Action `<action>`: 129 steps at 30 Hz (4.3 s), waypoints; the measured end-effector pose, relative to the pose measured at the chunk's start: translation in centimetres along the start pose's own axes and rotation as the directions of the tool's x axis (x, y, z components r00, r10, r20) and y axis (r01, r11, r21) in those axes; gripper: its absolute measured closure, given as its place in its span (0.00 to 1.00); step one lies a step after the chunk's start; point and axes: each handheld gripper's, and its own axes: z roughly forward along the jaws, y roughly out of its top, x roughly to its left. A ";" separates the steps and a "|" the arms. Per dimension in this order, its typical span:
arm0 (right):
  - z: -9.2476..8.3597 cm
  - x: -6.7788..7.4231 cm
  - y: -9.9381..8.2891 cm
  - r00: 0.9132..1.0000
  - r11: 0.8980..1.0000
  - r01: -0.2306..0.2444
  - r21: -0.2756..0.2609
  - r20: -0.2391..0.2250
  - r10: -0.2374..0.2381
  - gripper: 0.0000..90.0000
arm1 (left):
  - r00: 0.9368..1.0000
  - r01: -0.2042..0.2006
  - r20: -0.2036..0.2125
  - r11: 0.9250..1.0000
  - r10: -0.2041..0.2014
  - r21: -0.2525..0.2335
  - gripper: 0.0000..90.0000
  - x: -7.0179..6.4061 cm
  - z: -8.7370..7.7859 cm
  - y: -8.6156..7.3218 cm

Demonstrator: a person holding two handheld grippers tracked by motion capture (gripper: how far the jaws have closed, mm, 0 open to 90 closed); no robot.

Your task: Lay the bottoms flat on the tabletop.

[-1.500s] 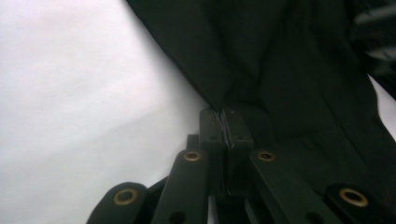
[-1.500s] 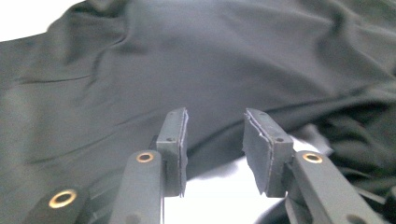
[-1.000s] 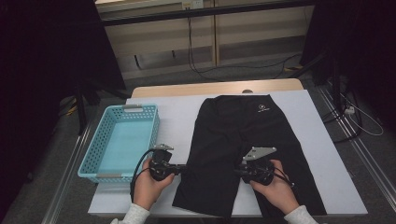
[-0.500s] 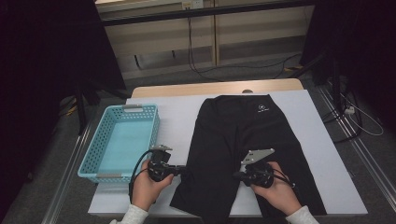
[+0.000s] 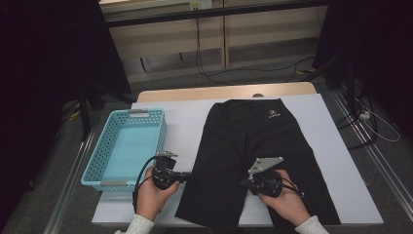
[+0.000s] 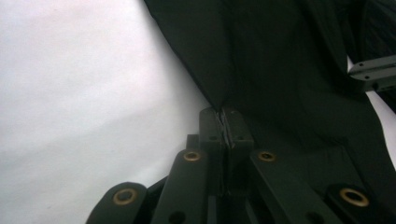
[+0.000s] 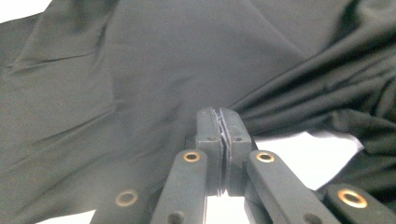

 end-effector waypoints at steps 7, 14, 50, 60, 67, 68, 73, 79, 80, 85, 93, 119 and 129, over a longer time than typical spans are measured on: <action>0.8 0.7 0.4 1.000 1.000 0.011 -0.002 -0.005 -0.011 0.99 | 1.000 0.008 -0.021 1.000 -0.008 -0.008 0.94 0.3 0.0 -0.1; 0.1 0.1 0.0 1.000 1.000 0.009 0.010 -0.001 -0.009 0.99 | 0.998 -0.033 -0.054 0.997 0.029 -0.071 0.68 0.2 0.2 0.3; 0.4 -0.4 0.1 0.997 1.000 0.009 0.002 0.074 -0.009 0.97 | 0.990 -0.059 -0.134 0.994 0.046 -0.096 0.98 1.1 3.7 3.1; -2.1 -2.0 0.1 0.989 0.996 -0.046 -0.082 0.135 0.057 0.72 | 0.986 -0.047 -0.162 0.995 0.032 -0.088 0.94 1.2 3.4 2.8; -2.6 -2.3 0.1 0.987 0.994 -0.051 -0.100 0.149 0.066 0.65 | 0.988 -0.071 -0.147 0.992 0.056 -0.100 0.63 1.2 3.8 2.5; -2.6 -2.3 0.1 0.986 0.994 -0.051 -0.101 0.151 0.066 0.63 | 0.989 -0.065 -0.136 0.994 0.053 -0.090 0.65 1.2 3.9 2.5; -1.9 -1.8 0.0 0.991 0.997 -0.018 -0.072 0.134 0.028 0.58 | 0.990 -0.057 -0.128 0.997 0.051 -0.044 0.90 1.0 3.9 2.6; -1.8 -1.4 0.0 0.992 0.998 -0.008 -0.067 0.122 0.016 0.58 | 0.991 -0.044 -0.129 0.998 0.037 -0.054 1.00 1.0 3.5 2.8; -1.8 -1.3 0.0 0.993 0.998 -0.008 -0.064 0.119 0.015 0.58 | 0.990 -0.046 -0.139 0.996 0.036 -0.071 1.00 1.1 3.4 2.8; -0.9 -0.3 -0.1 0.997 1.000 0.003 -0.018 0.079 -0.001 0.62 | 0.989 -0.049 -0.147 0.993 0.034 -0.103 1.00 1.1 3.3 3.0; 0.4 0.6 -0.3 0.999 1.000 0.015 0.022 0.047 -0.016 0.52 | 0.985 -0.053 -0.167 0.993 0.035 -0.106 1.00 1.4 3.3 3.0; -0.6 0.3 -0.6 0.997 0.997 0.056 0.053 -0.055 -0.053 0.98 | 0.993 0.012 -0.121 0.998 -0.018 -0.055 1.00 1.0 2.7 2.3; -0.2 0.9 -0.4 0.996 0.997 0.069 0.036 -0.066 -0.066 0.98 | 0.986 0.012 -0.167 0.999 -0.019 -0.041 1.00 0.7 1.8 1.9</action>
